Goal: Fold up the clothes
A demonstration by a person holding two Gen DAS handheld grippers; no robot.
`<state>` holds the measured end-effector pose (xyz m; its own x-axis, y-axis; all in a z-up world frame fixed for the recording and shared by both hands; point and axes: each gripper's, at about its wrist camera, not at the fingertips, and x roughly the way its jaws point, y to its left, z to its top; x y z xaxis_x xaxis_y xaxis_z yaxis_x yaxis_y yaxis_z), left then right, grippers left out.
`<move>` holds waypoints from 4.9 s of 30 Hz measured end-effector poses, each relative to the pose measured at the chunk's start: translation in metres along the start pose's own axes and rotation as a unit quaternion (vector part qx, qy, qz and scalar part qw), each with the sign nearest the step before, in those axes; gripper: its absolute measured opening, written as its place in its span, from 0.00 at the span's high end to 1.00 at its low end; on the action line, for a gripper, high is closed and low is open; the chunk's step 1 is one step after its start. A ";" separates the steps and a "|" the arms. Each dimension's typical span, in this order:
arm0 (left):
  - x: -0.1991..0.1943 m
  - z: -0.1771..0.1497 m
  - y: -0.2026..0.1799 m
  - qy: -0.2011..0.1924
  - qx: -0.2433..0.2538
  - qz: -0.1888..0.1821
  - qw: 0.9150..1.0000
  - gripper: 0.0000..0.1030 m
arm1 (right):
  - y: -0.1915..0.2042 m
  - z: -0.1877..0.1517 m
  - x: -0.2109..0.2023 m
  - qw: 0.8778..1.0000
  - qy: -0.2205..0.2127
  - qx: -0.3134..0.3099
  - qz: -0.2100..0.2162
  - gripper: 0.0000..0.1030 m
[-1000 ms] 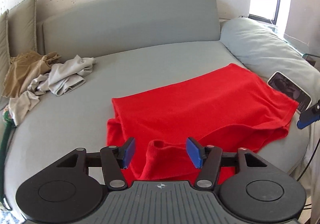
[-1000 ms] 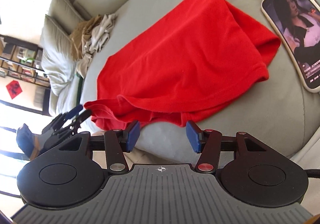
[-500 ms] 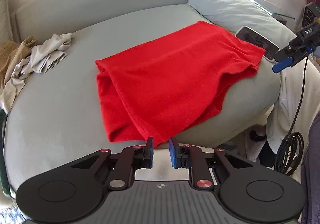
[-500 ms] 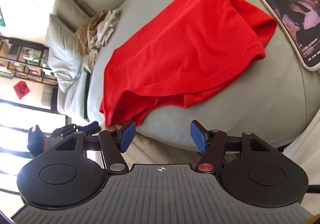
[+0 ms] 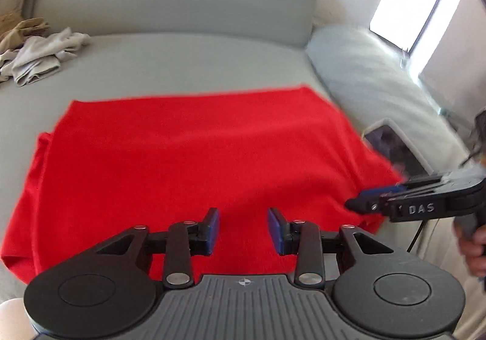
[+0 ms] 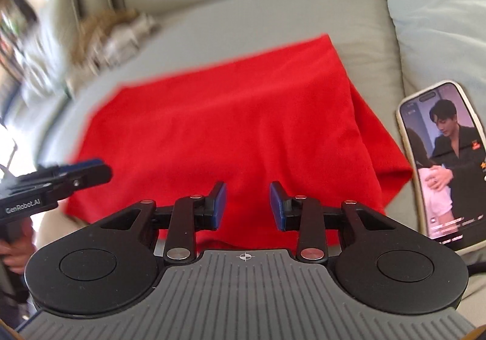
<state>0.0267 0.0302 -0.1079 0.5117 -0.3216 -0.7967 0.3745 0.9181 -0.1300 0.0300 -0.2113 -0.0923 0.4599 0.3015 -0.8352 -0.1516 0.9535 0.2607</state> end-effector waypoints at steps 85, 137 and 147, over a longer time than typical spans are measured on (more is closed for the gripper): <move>0.032 0.048 0.079 -0.102 -0.198 0.168 0.960 0.82 | -0.037 0.058 0.027 0.974 -0.190 0.056 -0.109 0.95; -0.020 -0.019 -0.043 -0.075 -0.130 0.054 0.987 0.59 | -0.089 -0.055 0.001 0.953 -0.177 0.242 0.036 0.33; -0.020 -0.021 -0.040 -0.074 -0.130 0.041 0.988 0.58 | -0.099 -0.035 0.030 0.940 -0.229 0.244 0.062 0.22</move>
<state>-0.0142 0.0044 -0.0993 0.6472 -0.2570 -0.7177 0.1262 0.9646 -0.2316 0.0279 -0.2964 -0.1605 0.8109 0.2750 -0.5166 0.1390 0.7669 0.6265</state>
